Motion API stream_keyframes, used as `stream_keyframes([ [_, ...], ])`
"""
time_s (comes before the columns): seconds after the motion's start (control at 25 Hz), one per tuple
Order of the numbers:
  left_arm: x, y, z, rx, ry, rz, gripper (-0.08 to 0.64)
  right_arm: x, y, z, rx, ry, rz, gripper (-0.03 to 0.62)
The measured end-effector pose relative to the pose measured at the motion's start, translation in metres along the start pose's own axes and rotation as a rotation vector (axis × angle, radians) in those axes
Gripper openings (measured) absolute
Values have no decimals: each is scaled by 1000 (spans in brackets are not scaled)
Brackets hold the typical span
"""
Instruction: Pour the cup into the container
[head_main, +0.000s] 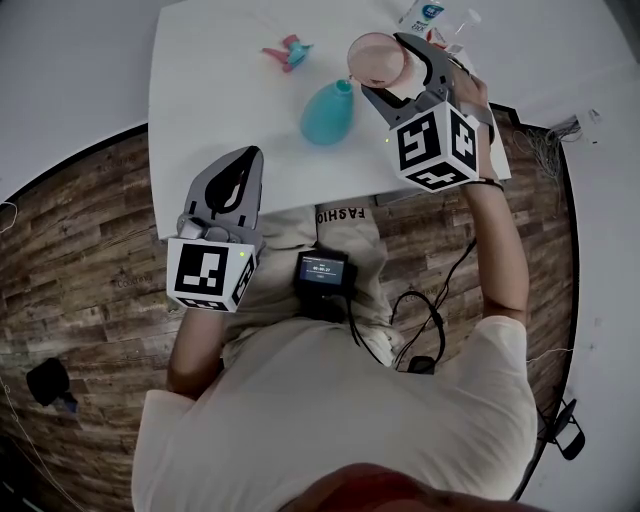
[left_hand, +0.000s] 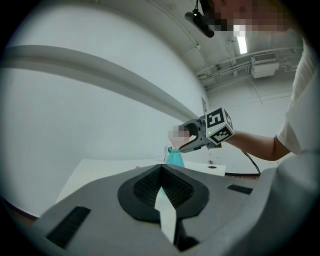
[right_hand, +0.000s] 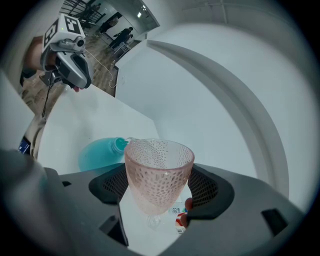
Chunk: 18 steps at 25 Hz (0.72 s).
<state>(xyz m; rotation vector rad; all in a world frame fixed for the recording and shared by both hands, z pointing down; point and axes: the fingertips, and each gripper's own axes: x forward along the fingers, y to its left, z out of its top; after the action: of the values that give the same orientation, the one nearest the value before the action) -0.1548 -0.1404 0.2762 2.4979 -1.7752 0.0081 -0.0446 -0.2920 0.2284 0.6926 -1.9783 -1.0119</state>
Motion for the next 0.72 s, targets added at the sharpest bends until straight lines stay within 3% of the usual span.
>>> stream_keyframes([
  [0.72,-3,1,-4,-11,5,4,12,-4,-5,4,-35,5,-23,368],
])
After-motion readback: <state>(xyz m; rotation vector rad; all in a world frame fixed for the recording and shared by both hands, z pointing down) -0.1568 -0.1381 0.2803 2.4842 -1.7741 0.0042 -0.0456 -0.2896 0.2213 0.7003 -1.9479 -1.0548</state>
